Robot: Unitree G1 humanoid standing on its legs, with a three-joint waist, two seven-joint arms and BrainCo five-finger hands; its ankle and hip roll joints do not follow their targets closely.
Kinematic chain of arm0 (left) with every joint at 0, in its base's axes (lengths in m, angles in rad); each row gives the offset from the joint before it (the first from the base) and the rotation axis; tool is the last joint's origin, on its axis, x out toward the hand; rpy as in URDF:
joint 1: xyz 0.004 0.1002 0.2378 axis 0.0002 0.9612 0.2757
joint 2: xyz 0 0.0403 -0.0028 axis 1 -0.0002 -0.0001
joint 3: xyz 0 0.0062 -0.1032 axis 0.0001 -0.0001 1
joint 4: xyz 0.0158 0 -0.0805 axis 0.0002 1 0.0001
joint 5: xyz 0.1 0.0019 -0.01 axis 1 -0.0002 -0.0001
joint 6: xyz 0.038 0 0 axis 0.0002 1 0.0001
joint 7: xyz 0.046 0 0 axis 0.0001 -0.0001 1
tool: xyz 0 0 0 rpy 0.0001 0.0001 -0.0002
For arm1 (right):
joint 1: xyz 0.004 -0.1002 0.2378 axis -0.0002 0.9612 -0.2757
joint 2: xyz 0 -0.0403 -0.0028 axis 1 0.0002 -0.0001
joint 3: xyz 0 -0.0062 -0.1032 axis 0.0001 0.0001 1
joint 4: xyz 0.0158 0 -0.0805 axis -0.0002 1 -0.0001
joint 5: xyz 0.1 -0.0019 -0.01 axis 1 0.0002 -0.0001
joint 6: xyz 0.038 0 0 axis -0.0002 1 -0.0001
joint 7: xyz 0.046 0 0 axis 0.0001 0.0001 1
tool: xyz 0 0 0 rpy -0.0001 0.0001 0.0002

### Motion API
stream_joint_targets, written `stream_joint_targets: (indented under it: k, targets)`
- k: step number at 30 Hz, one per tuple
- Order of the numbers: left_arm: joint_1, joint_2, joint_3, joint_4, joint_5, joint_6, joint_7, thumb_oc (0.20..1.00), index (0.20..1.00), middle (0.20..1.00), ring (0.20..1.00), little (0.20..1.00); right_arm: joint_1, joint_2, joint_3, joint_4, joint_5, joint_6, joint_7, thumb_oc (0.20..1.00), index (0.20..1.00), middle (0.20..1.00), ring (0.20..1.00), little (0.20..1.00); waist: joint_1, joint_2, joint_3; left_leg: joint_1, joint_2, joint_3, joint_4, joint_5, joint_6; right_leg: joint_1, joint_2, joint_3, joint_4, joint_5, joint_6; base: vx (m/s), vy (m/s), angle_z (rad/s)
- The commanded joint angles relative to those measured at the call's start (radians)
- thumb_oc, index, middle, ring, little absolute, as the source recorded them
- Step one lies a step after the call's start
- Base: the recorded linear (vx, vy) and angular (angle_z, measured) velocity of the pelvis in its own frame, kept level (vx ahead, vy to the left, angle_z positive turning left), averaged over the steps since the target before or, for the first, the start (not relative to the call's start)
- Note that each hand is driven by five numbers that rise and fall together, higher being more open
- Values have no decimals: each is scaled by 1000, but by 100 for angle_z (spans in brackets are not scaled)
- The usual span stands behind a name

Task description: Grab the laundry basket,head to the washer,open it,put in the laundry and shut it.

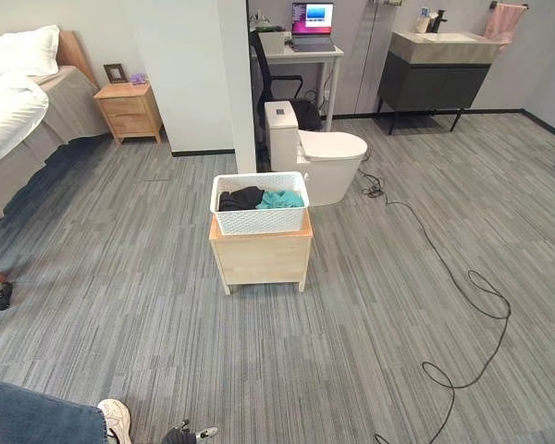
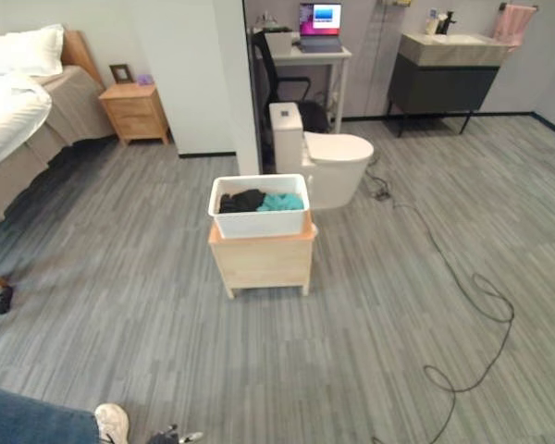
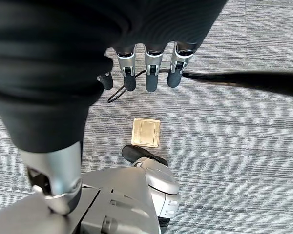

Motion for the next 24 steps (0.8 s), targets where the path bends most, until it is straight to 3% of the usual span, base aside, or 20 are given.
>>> stream_joint_targets:
  k: [1,15,18,21,24]
  targets:
    - [-41,28,-13,52,-10,-33,-7,1000,1000,1000,1000,1000,-8,38,53,64,22,-14,17,1000,1000,1000,1000,1000,-2,-51,-32,-10,42,10,-44,17,-55,20,-156,-4,-58,90,141,0,0,0]
    - [-38,27,-14,51,-18,-29,-18,1000,1000,1000,1000,1000,-6,35,51,65,30,-11,27,1000,1000,1000,1000,1000,-2,-44,-30,-9,52,7,-44,24,-63,27,-147,-11,-58,79,135,4,-19,0]
    - [-37,33,-9,49,-34,-27,-20,1000,1000,1000,1000,1000,-10,37,51,56,40,-13,33,1000,1000,1000,1000,1000,-2,-39,-16,0,74,6,-44,38,-75,40,-131,-13,-58,66,122,13,-127,3]
    - [-52,41,-20,34,-63,-27,-18,1000,1000,1000,1000,1000,-25,26,59,36,58,-20,36,1000,1000,1000,1000,1000,0,-51,42,-90,113,-22,129,36,-92,35,-104,3,-18,27,74,-81,-174,10]
    - [-62,40,-25,1,-93,-26,-14,1000,1000,1000,1000,1000,-35,9,65,11,65,-23,24,1000,1000,1000,1000,1000,14,-55,102,-258,144,-83,420,134,-114,31,-75,-1,22,-6,26,-81,-191,15]
